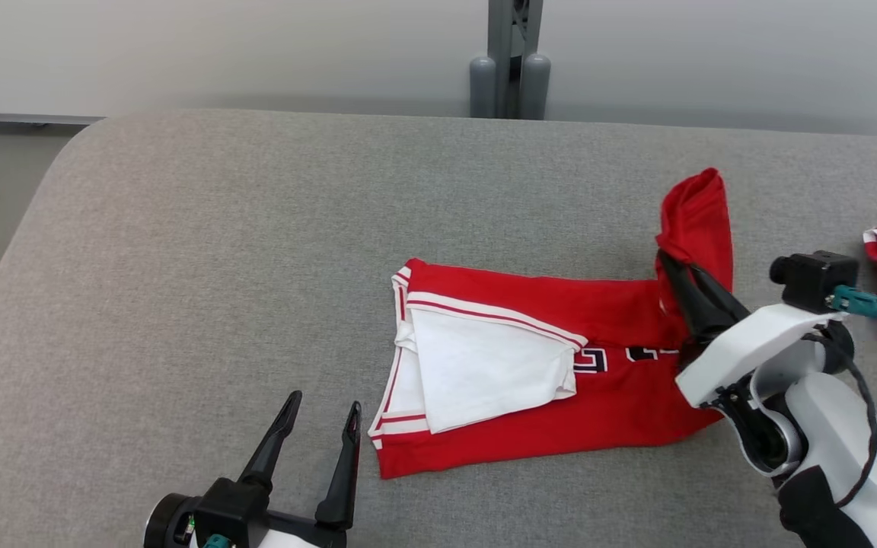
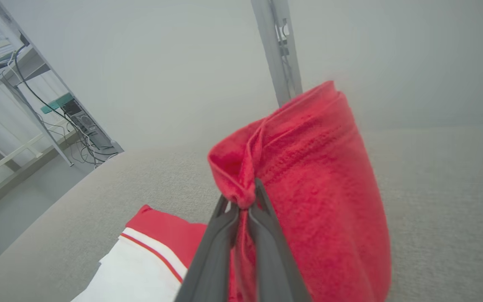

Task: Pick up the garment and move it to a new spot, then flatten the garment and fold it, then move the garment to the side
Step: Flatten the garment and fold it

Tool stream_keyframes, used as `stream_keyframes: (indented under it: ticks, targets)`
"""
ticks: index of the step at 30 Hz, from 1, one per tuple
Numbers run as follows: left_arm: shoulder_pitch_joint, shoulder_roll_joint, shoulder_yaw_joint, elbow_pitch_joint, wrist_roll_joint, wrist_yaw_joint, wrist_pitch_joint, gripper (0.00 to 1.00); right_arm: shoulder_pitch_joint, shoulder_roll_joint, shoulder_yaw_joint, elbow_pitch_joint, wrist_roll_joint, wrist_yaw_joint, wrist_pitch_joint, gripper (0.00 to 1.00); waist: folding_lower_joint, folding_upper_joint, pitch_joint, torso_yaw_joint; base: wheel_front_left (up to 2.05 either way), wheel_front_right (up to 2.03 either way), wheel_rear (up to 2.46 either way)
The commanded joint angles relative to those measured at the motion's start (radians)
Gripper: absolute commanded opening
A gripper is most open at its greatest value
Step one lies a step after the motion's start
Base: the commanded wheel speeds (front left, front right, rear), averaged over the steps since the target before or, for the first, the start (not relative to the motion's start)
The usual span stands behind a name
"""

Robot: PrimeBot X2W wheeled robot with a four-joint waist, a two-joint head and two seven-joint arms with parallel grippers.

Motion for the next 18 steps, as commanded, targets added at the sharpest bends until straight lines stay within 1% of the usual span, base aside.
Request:
stream_keyframes:
  ticks: [1,4,6,12,18]
  targets:
    - [-0.004,0.002,0.001,0.001,-0.004,0.002,-0.004,1.0,0.01,0.007,0.002,-0.016,-0.01,0.0,0.01,0.0,0.0,-0.0001,-0.001,0.019,0.0,0.0,0.0]
    - [-0.005,0.002,-0.005,0.0,-0.019,0.004,-0.004,1.0,0.016,0.038,0.002,-0.032,-0.044,0.0,0.046,0.0,0.0,-0.0001,-0.003,0.046,0.0,0.0,0.0]
    - [-0.008,0.001,-0.011,-0.002,-0.025,0.003,-0.004,1.0,0.016,0.072,0.002,-0.035,-0.063,0.0,0.069,0.0,0.0,-0.0001,-0.003,0.065,0.0,0.0,0.0]
    - [-0.017,0.001,-0.021,0.003,-0.029,0.009,-0.004,1.0,0.01,0.158,0.005,-0.012,-0.132,0.0,0.125,0.0,0.0,-0.0001,0.003,0.12,0.0,0.0,0.0]
    - [-0.023,0.0,-0.036,0.006,-0.042,0.013,-0.004,1.0,-0.012,0.205,0.025,0.026,-0.17,0.0,0.163,0.0,0.0,-0.0001,0.009,0.164,0.0,0.0,0.0]
